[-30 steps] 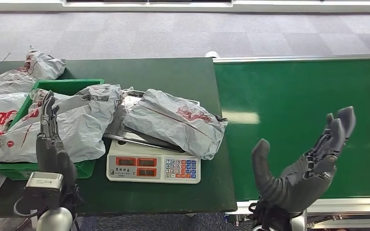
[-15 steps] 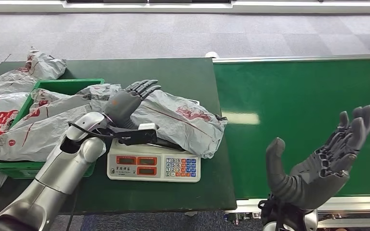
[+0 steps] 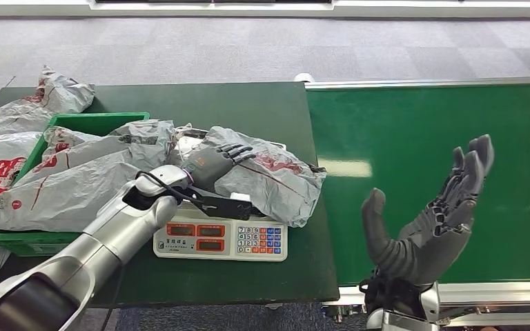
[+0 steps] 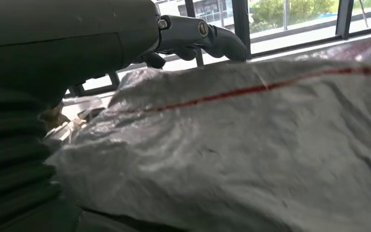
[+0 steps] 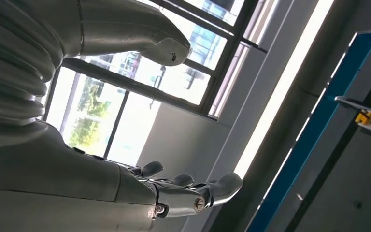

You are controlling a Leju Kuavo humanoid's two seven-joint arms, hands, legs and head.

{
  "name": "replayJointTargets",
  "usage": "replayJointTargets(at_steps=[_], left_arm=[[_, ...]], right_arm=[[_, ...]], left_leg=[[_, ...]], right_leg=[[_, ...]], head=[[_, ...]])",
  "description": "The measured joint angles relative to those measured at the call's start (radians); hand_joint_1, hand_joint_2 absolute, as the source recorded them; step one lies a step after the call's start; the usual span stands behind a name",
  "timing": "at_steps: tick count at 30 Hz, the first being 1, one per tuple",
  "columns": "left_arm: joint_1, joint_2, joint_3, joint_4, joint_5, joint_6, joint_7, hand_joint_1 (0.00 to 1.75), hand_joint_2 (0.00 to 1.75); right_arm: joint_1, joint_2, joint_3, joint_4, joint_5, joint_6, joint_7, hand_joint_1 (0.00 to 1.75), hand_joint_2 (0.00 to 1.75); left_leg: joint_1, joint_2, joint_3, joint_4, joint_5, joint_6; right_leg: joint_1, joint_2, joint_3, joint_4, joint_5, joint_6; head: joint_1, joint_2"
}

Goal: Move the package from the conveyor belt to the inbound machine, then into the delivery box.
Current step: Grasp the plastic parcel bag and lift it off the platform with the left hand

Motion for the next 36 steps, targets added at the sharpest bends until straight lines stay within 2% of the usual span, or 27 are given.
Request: replayJointTargets(at_steps=[8, 20, 21, 24, 25, 32, 36], left_arm=[[0.002, -0.07, -0.026, 0.115, 0.039, 0.094, -0.001, 0.0, 1.75], [0.005, -0.154, -0.024, 0.197, 0.069, 0.193, 0.003, 0.0, 1.75], [0.005, -0.158, -0.024, 0.201, 0.069, 0.194, 0.003, 0.12, 1.75], [0.005, -0.165, -0.023, 0.209, 0.069, 0.194, 0.003, 1.43, 1.75], [0.005, -0.166, -0.023, 0.212, 0.069, 0.194, 0.003, 1.75, 1.75], [0.009, -0.173, -0.023, 0.232, 0.049, 0.22, 0.01, 1.75, 1.75], [0.009, -0.162, -0.014, 0.231, 0.023, 0.24, 0.011, 1.75, 1.75]], right_arm=[[-0.045, 0.0, 0.026, 0.044, -0.012, 0.009, 0.018, 0.0, 1.75], [-0.089, 0.0, 0.061, 0.09, -0.034, 0.023, 0.034, 0.0, 1.75], [-0.09, 0.0, 0.062, 0.092, -0.034, 0.023, 0.034, 0.0, 1.75], [-0.093, 0.0, 0.063, 0.098, -0.035, 0.023, 0.034, 0.0, 1.75], [-0.094, 0.0, 0.064, 0.1, -0.035, 0.023, 0.034, 0.0, 1.75], [-0.104, 0.0, 0.076, 0.127, -0.04, 0.03, 0.034, 0.0, 1.75], [-0.108, 0.001, 0.083, 0.142, -0.04, 0.033, 0.034, 0.0, 1.75]], left_leg=[[0.0, 0.0, -0.001, 0.0, 0.0, 0.0], [0.0, -0.002, -0.001, 0.0, 0.0, 0.0], [0.0, -0.002, -0.001, 0.0, 0.0, 0.0], [0.0, -0.002, -0.001, 0.0, 0.0, 0.0], [0.0, -0.002, -0.001, 0.0, 0.0, 0.0], [0.0, -0.001, -0.002, 0.0, 0.0, 0.0], [0.0, -0.001, -0.002, 0.0, 0.0, 0.0]], right_leg=[[0.0, -0.001, 0.0, 0.0, 0.0, 0.0], [0.0, -0.002, 0.0, 0.0, 0.0, 0.0], [0.0, -0.002, 0.0, 0.0, 0.0, 0.0], [0.0, -0.002, 0.0, 0.0, 0.0, 0.0], [0.0, -0.002, 0.0, 0.0, 0.0, 0.0], [0.0, -0.002, 0.0, 0.0, 0.0, 0.0], [0.0, -0.002, 0.0, 0.0, 0.0, 0.0]], head=[[0.0, 0.0], [0.0, 0.0], [0.0, 0.0], [0.0, 0.0], [0.0, 0.0], [0.0, 0.0], [0.0, 0.0]])
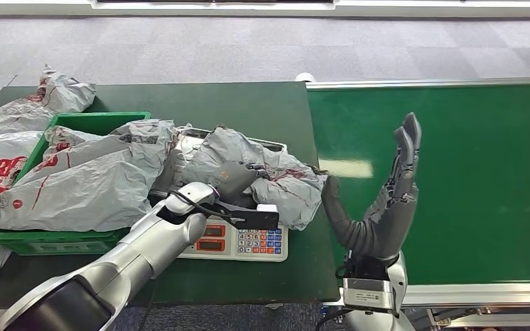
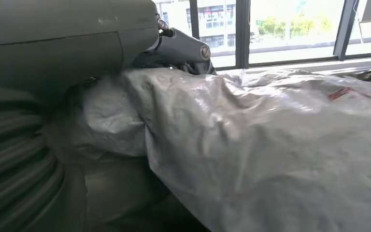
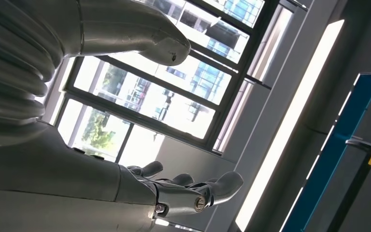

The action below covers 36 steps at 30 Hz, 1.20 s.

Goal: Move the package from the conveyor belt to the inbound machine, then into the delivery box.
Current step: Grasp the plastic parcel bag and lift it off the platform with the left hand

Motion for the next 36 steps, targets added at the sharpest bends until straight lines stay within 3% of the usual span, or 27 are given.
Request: replayJointTargets(at_steps=[10, 15, 22, 27, 31, 36], left_arm=[[0.005, 0.057, 0.036, -0.064, -0.036, 0.007, 0.007, 1.75, 1.75], [0.008, 0.109, 0.089, -0.191, -0.064, 0.007, 0.037, 1.75, 1.75], [-0.041, 0.228, 0.186, -0.506, -0.105, -0.056, 0.083, 1.75, 1.75], [-0.168, 0.347, 0.219, -0.681, -0.198, -0.046, 0.125, 1.75, 1.75], [-0.287, 0.438, 0.244, -0.741, -0.258, -0.046, 0.139, 1.75, 1.75], [-0.346, 0.524, 0.257, -0.753, -0.29, -0.03, 0.165, 1.75, 1.75]], right_arm=[[0.021, 0.0, -0.001, -0.005, 0.035, 0.028, 0.004, 0.0, 1.75], [0.039, 0.0, -0.008, -0.021, 0.049, 0.03, 0.006, 0.0, 1.75], [0.058, -0.01, -0.012, -0.025, 0.043, 0.006, 0.0, 0.0, 1.75], [0.075, -0.025, -0.012, -0.025, 0.018, -0.02, -0.021, 0.0, 1.75], [0.087, -0.032, -0.012, -0.024, 0.016, -0.03, -0.032, 0.0, 1.75], [0.109, -0.039, -0.012, -0.024, 0.013, -0.033, -0.047, 0.0, 1.75]], left_leg=[[0.0, 0.0, 0.0, 0.0, 0.0, 0.0], [0.0, 0.001, 0.0, 0.0, 0.0, 0.0], [0.0, 0.001, -0.002, 0.0, 0.001, -0.001], [0.001, 0.001, -0.004, 0.0, 0.002, -0.001], [0.001, 0.002, -0.004, 0.0, 0.002, -0.002], [0.001, 0.001, -0.003, -0.001, 0.003, -0.003]], right_leg=[[0.0, 0.0, -0.001, 0.0, 0.0, 0.0], [0.0, 0.0, -0.001, 0.0, 0.0, 0.0], [0.0, 0.001, -0.003, 0.002, 0.0, 0.0], [0.001, 0.001, -0.006, 0.003, 0.0, -0.001], [0.001, 0.002, -0.007, 0.003, 0.0, -0.001], [0.001, 0.002, -0.006, 0.004, 0.0, -0.001]], head=[[0.0, 0.0], [0.0, 0.0], [0.0, 0.0], [0.0, 0.0], [0.0, 0.0], [0.0, 0.0]])
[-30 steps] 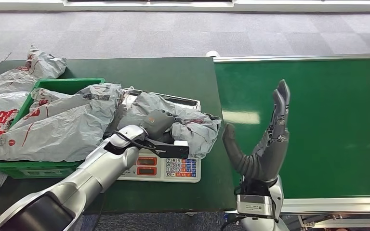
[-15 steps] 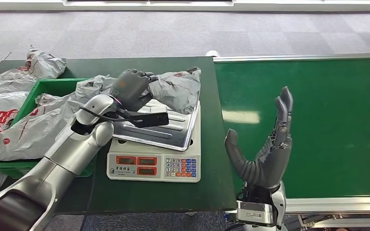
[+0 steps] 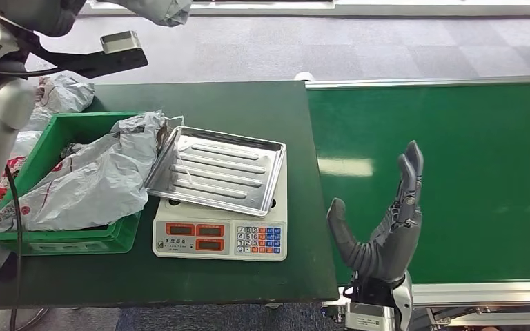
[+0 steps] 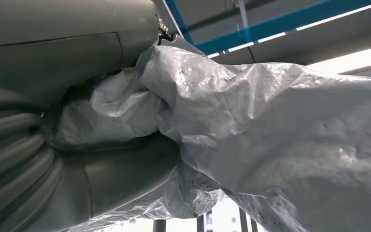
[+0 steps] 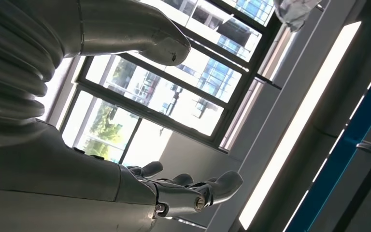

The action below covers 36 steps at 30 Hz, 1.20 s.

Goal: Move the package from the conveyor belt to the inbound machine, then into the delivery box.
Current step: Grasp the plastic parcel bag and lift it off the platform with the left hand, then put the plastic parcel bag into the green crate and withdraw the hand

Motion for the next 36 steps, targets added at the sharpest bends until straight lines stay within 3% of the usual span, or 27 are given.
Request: replayJointTargets(at_steps=[7, 10, 15, 23, 31, 32, 34, 35, 36], left_arm=[[-0.016, 0.064, 0.003, 0.007, -0.017, -0.004, 0.007, 1.75, 1.75], [-0.007, 0.123, 0.003, 0.064, -0.031, 0.003, -0.004, 1.75, 1.75], [0.11, 0.192, 0.026, 0.255, -0.008, 0.073, -0.039, 1.75, 1.75], [0.406, 0.199, 0.074, 0.484, -0.019, 0.123, -0.058, 1.75, 1.75], [0.498, 0.173, 0.12, 0.617, -0.023, 0.119, -0.045, 1.75, 1.75], [0.501, 0.169, 0.126, 0.627, -0.024, 0.115, -0.043, 1.52, 1.75], [0.507, 0.163, 0.141, 0.646, -0.022, 0.1, -0.047, 0.69, 1.75], [0.512, 0.159, 0.15, 0.655, -0.017, 0.091, -0.055, 0.25, 1.31], [0.517, 0.156, 0.16, 0.663, -0.013, 0.082, -0.063, 0.03, 0.87]], right_arm=[[0.014, -0.005, -0.001, 0.0, -0.001, -0.001, -0.009, 0.0, 1.75], [0.036, -0.006, -0.013, -0.002, 0.0, -0.001, -0.023, 0.0, 1.75], [0.072, -0.016, -0.039, -0.019, 0.001, -0.002, -0.029, 0.0, 1.75], [0.1, -0.037, -0.057, -0.048, 0.02, -0.002, -0.005, 0.0, 1.75], [0.149, -0.047, -0.085, -0.084, 0.028, -0.002, -0.018, 0.0, 1.75], [0.15, -0.047, -0.086, -0.086, 0.031, -0.002, -0.015, 0.0, 1.75], [0.151, -0.047, -0.087, -0.088, 0.037, -0.002, -0.008, 0.0, 1.75], [0.151, -0.047, -0.087, -0.088, 0.039, -0.002, -0.004, 0.0, 1.75], [0.152, -0.047, -0.087, -0.088, 0.04, -0.002, -0.001, 0.0, 1.75]], left_leg=[[0.0, 0.0, 0.0, 0.0, 0.001, 0.0], [-0.001, 0.003, 0.002, -0.001, 0.0, -0.001], [-0.001, 0.005, 0.005, -0.003, 0.001, -0.001], [-0.001, 0.006, 0.004, -0.003, 0.001, -0.002], [-0.001, 0.005, 0.001, -0.003, 0.0, -0.002], [-0.001, 0.005, 0.001, -0.003, 0.0, -0.002], [-0.001, 0.005, 0.002, -0.003, 0.0, -0.003], [-0.001, 0.005, 0.002, -0.003, 0.001, -0.003], [-0.001, 0.005, 0.002, -0.003, 0.001, -0.003]], right_leg=[[0.0, 0.0, 0.001, 0.0, 0.0, 0.0], [-0.001, 0.003, 0.001, 0.0, 0.001, -0.001], [-0.001, 0.004, 0.001, 0.001, 0.0, -0.002], [-0.001, 0.006, -0.001, 0.001, 0.0, -0.002], [-0.001, 0.005, -0.003, 0.001, 0.0, -0.002], [-0.001, 0.005, -0.003, 0.001, 0.0, -0.002], [-0.001, 0.005, -0.003, 0.001, 0.0, -0.002], [-0.001, 0.005, -0.003, 0.001, 0.0, -0.002], [-0.001, 0.005, -0.003, 0.001, 0.0, -0.003]], head=[[0.0, 0.0], [0.0, 0.0], [0.0, 0.0], [0.0, 0.0], [0.0, 0.0], [0.0, 0.0], [0.0, 0.0], [0.0, 0.0], [0.0, 0.0]])
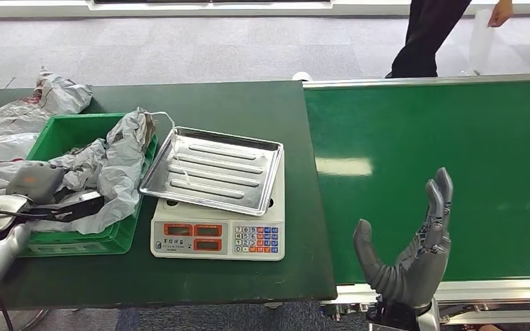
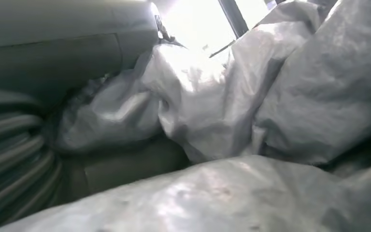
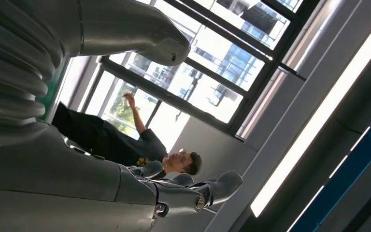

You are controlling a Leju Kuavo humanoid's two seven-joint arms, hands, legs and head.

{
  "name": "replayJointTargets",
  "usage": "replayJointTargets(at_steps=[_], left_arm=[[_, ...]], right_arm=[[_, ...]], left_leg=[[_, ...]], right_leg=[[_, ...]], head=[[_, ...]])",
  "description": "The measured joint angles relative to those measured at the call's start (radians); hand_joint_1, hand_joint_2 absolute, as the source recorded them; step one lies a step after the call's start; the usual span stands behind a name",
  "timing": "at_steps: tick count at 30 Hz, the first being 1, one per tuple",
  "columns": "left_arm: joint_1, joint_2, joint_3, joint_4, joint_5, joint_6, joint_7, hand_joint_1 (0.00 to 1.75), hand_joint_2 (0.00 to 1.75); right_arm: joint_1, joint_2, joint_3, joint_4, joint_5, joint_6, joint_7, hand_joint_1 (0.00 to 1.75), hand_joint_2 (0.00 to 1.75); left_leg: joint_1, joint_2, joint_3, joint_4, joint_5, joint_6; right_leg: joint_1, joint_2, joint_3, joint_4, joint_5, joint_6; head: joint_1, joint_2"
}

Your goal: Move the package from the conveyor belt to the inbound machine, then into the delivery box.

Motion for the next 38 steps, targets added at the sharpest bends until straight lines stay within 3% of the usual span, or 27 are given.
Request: replayJointTargets(at_steps=[2, 7, 10, 16, 21, 24, 27, 31, 38], left_arm=[[0.01, -0.006, 0.02, 0.014, 0.005, -0.01, -0.011, 0.0, 0.0], [0.021, -0.024, 0.071, 0.026, 0.058, 0.022, -0.021, 0.0, 0.0], [0.033, -0.044, 0.134, -0.023, 0.182, 0.031, -0.056, 0.0, 0.0], [0.139, -0.117, 0.313, -0.382, 0.606, -0.024, -0.094, 0.0, 0.0], [0.279, -0.198, 0.4, -0.73, 0.749, 0.185, -0.197, 0.0, 0.0], [0.374, -0.239, 0.412, -0.91, 0.804, 0.319, -0.292, 0.0, 0.0], [0.445, -0.278, 0.4, -1.048, 0.839, 0.39, -0.341, 0.0, 0.0], [0.487, -0.309, 0.379, -1.146, 0.835, 0.424, -0.344, 0.0, 0.0], [0.508, -0.326, 0.37, -1.207, 0.84, 0.429, -0.349, 0.0, 0.0]], right_arm=[[0.0, -0.001, 0.0, 0.0, 0.0, 0.0, 0.002, 0.0, 1.75], [0.003, -0.001, -0.001, 0.0, 0.007, 0.0, 0.003, 0.0, 1.75], [0.013, -0.001, -0.004, -0.008, 0.017, 0.0, 0.007, 0.0, 1.75], [0.049, 0.011, -0.019, -0.02, 0.028, 0.0, -0.018, 0.0, 1.75], [0.066, 0.043, -0.028, -0.02, 0.046, 0.0, -0.026, 0.0, 1.75], [0.073, 0.06, -0.03, -0.02, 0.048, 0.0, -0.037, 0.0, 1.75], [0.073, 0.074, -0.03, -0.02, 0.048, 0.0, -0.038, 0.0, 1.75], [0.069, 0.084, -0.03, -0.02, 0.051, 0.0, -0.033, 0.0, 1.75], [0.068, 0.09, -0.03, -0.02, 0.051, 0.0, -0.033, 0.0, 1.75]], left_leg=[[0.0, 0.0, 0.0, 0.0, 0.0, 0.0], [0.0, 0.0, 0.0, 0.0, 0.0, 0.0], [0.0, 0.0, 0.0, 0.001, 0.0, 0.0], [-0.001, 0.001, -0.001, 0.001, -0.001, 0.0], [-0.001, 0.002, -0.001, 0.001, -0.002, 0.001], [-0.001, 0.002, -0.001, 0.001, -0.003, 0.001], [-0.001, 0.0, -0.001, 0.001, -0.003, 0.001], [-0.001, 0.0, -0.001, 0.001, -0.003, 0.001], [-0.001, 0.0, 0.0, 0.001, -0.002, 0.001]], right_leg=[[0.0, 0.0, 0.0, 0.0, 0.0, 0.0], [0.0, 0.0, 0.0, 0.0, 0.0, 0.0], [0.0, -0.001, 0.0, 0.0, 0.0, 0.0], [-0.001, 0.001, -0.001, 0.0, 0.0, 0.0], [-0.002, 0.002, -0.001, 0.0, 0.0, 0.0], [-0.002, 0.002, -0.001, 0.0, -0.002, 0.0], [-0.002, 0.001, 0.0, 0.0, -0.002, 0.001], [-0.002, -0.002, 0.001, 0.0, -0.002, 0.001], [-0.001, -0.002, 0.001, 0.0, -0.002, 0.001]], head=[[0.0, 0.0], [0.0, 0.0], [0.0, 0.0], [0.0, 0.0], [0.0, 0.0], [0.0, 0.0], [0.0, 0.0], [0.0, 0.0], [0.0, 0.0]])
